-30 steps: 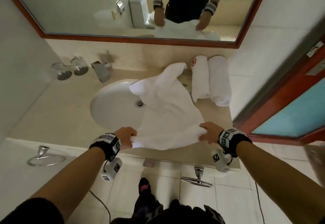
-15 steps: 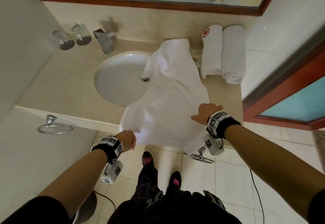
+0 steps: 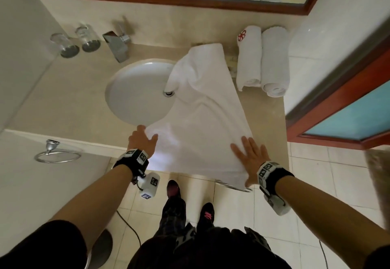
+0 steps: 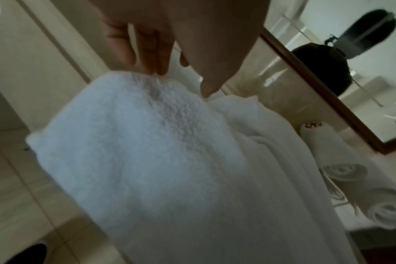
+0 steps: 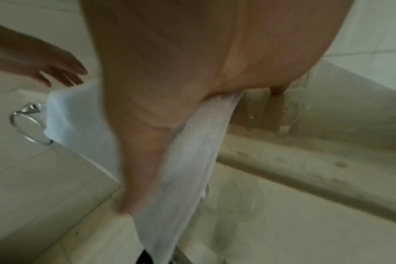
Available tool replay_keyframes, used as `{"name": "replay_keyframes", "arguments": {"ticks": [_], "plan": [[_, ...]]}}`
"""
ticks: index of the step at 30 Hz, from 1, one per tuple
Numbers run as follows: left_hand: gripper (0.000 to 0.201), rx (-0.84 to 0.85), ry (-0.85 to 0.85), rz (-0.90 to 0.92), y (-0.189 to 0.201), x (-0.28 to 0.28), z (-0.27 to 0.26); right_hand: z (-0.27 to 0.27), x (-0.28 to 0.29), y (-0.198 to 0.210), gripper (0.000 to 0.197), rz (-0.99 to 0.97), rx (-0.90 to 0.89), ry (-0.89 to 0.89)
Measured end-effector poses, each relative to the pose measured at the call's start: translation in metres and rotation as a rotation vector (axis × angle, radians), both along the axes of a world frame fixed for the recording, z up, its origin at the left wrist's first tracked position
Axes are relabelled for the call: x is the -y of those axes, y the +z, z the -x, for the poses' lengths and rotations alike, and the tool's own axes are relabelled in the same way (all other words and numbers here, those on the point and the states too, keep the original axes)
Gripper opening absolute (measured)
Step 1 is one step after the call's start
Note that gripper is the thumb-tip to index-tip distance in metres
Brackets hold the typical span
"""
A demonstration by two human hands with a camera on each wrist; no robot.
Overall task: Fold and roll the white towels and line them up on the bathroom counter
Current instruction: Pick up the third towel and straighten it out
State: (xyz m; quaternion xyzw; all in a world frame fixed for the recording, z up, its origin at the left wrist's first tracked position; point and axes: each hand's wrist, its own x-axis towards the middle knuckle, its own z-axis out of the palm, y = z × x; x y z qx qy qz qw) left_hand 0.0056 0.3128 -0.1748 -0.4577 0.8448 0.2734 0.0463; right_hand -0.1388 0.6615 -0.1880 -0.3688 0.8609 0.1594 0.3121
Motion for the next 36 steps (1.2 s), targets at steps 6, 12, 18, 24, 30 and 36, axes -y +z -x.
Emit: {"name": "replay_keyframes", "arguments": {"ticks": [6,12,18,24,30,36], "plan": [[0.046,0.106,0.102,0.001,-0.012,0.007,0.016,0.025,0.040,0.036,0.045,0.399,-0.041,-0.387],[0.039,0.219,0.017,-0.054,-0.009,0.018,0.009,0.035,0.053,0.019,0.034,0.426,-0.039,-0.711],[0.054,0.562,-0.131,-0.196,-0.023,0.040,-0.033,0.041,0.037,0.024,0.039,-0.053,0.144,-0.439],[0.055,0.464,-0.108,-0.148,-0.008,0.038,-0.040,0.056,0.058,0.045,0.053,0.072,0.203,-0.640],[0.031,0.147,-0.029,-0.088,0.002,0.045,0.006,0.071,0.103,0.035,0.062,0.397,0.048,-0.838],[0.023,0.014,-0.019,-0.210,-0.004,0.066,0.064,0.092,0.133,0.024,0.049,0.503,0.019,-0.916]]}}
